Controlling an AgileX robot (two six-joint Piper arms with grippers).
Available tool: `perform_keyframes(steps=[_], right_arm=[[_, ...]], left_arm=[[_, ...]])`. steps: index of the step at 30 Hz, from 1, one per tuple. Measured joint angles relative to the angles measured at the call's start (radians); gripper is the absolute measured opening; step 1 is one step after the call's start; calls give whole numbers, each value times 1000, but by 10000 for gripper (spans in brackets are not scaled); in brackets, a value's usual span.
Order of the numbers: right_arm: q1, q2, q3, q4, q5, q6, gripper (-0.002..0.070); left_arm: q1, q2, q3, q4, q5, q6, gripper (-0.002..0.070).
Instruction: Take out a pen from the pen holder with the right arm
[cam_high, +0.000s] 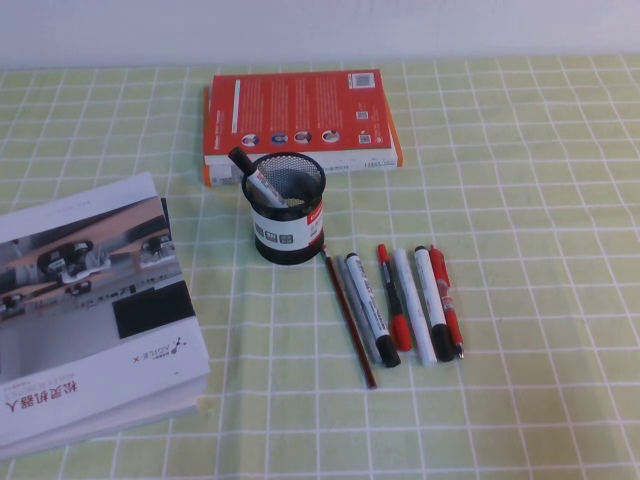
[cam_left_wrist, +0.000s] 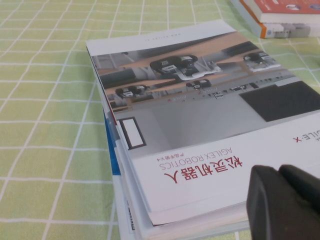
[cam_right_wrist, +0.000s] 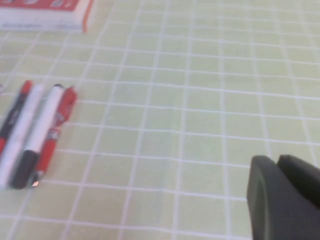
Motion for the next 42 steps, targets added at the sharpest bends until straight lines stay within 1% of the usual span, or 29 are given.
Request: perform_keyframes(steps=[3,6,10,18,29,32,38,42], right_arm=[[-57,-120,84,9,-16,0,-13],[-89,-236,137,36,-23,0,-13],[-99,-378,181,47,0,0,-13],[-99,-561,198,52,147,-2,-13],[-99,-570,202,58,186,-5,-13],[-99,-570,216,69,195,-36,-13],[-99,-570,222,102,284,-62,-13],[-99,-570,222,122,296,-64,-13]], left_arm=[[0,0,0,0,0,0,-5],[0,0,0,0,0,0,-5],[0,0,0,0,0,0,-5],[0,0,0,0,0,0,-5],[0,0,0,0,0,0,-5],[0,0,0,0,0,0,-5],[0,0,0,0,0,0,-5],[0,0,0,0,0,0,-5]])
